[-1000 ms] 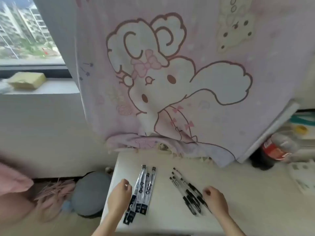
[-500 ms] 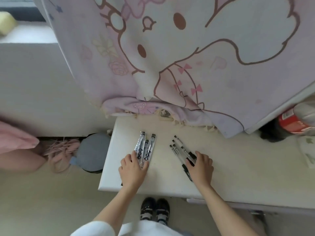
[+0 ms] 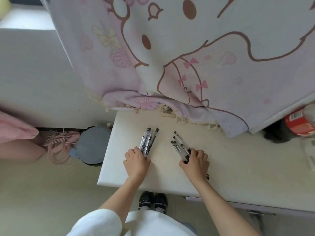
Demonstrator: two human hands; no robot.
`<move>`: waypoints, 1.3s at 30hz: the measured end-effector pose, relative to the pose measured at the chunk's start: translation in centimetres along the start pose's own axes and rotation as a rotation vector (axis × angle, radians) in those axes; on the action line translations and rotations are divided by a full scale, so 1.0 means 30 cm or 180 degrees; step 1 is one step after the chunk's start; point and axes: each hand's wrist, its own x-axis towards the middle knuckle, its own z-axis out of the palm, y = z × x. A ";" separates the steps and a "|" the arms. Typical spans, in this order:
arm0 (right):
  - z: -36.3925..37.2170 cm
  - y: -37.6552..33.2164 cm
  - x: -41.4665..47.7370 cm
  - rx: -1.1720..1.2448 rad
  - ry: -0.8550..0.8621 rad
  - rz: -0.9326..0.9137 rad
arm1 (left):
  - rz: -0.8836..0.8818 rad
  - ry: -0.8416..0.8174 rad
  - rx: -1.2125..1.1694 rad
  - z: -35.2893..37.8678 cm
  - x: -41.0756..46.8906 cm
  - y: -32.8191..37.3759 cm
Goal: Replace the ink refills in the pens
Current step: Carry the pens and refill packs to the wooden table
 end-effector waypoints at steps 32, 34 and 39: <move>0.039 -0.001 0.109 -0.0213 0.0033 -0.0437 | -0.0052 -0.0169 -0.0535 -0.063 0.044 0.013; 0.025 -0.005 0.096 -0.0182 0.0015 -0.0361 | -0.0029 -0.0148 -0.0653 -0.066 0.044 0.020; -0.024 -0.017 0.103 -0.0440 -0.0276 -0.0159 | 0.0071 -0.0272 -0.1173 -0.072 0.058 0.042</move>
